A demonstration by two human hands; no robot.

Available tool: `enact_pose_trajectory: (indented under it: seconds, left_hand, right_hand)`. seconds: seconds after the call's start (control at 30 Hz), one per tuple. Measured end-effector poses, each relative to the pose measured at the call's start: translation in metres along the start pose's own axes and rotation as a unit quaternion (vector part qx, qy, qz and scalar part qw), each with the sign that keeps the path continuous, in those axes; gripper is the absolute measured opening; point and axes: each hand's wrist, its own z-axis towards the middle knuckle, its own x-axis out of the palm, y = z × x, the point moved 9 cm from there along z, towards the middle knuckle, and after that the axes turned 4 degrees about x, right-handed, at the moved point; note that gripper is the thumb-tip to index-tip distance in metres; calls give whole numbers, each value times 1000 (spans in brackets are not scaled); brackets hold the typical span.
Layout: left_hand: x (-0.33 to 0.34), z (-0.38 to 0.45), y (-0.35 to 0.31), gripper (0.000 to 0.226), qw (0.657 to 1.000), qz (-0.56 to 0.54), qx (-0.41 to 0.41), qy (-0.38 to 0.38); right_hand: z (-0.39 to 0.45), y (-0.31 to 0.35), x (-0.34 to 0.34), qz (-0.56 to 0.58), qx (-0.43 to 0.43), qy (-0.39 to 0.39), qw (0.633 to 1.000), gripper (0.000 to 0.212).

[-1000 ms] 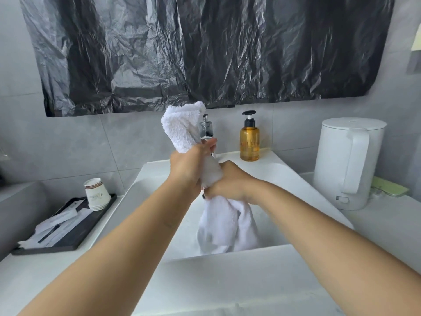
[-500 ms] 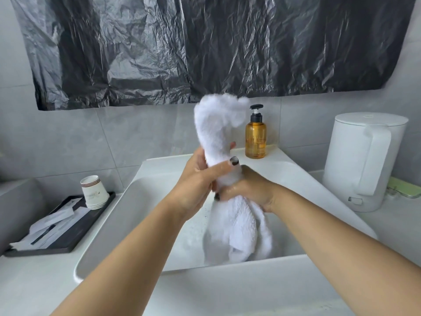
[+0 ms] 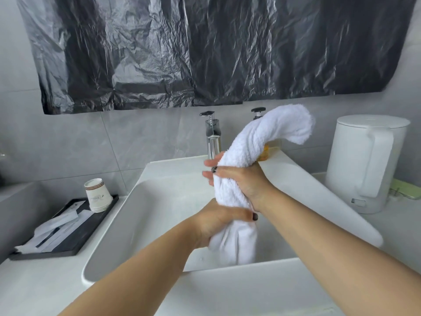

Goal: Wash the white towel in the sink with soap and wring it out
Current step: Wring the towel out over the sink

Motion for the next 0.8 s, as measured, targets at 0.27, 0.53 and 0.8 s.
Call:
enact_pose_trajectory:
  seconds: [0.27,0.53,0.8]
  left_hand:
    - [-4,3,7,16,981,191,-26,-37]
    - [-2,3,13,7,965,256,-33,-53]
    - [-34,-4,-7,52,963,226,-75,-123]
  right_hand:
    - [-4,-16,-9,-71,9,-55,996,15]
    - [-3,-27,-20,-128,44,-96,986,38]
    - [-4,13,-26,-113,-12,-199,973,19]
